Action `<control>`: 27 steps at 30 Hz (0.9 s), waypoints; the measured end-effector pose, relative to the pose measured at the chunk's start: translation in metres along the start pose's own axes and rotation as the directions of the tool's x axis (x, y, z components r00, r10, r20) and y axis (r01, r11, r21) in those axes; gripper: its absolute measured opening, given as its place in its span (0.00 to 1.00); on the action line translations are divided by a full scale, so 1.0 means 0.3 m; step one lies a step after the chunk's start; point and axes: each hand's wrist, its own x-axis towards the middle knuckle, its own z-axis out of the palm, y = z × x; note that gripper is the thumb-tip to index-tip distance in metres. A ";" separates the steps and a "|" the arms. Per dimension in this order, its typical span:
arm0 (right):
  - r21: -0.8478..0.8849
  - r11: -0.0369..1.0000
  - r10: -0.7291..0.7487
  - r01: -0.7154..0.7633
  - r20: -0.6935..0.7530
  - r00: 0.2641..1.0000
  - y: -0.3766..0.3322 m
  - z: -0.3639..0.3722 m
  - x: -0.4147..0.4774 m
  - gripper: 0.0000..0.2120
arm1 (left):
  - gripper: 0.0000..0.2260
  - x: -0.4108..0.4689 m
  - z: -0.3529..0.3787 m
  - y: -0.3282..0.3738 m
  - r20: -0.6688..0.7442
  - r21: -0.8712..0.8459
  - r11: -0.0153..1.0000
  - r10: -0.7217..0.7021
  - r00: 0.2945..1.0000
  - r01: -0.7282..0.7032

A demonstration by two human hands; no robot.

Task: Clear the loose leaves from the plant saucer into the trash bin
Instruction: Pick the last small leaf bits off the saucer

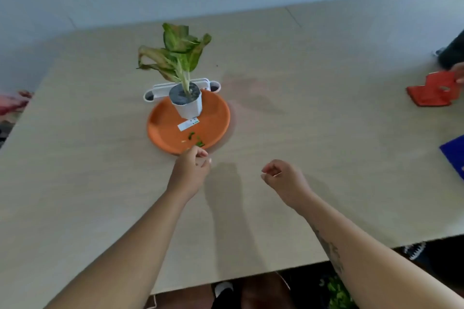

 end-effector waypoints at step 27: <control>-0.604 0.733 -0.215 0.312 0.230 0.949 -0.335 0.495 0.603 0.10 | 0.21 0.687 -0.135 -0.301 0.436 0.093 0.974 0.145 0.888 -0.204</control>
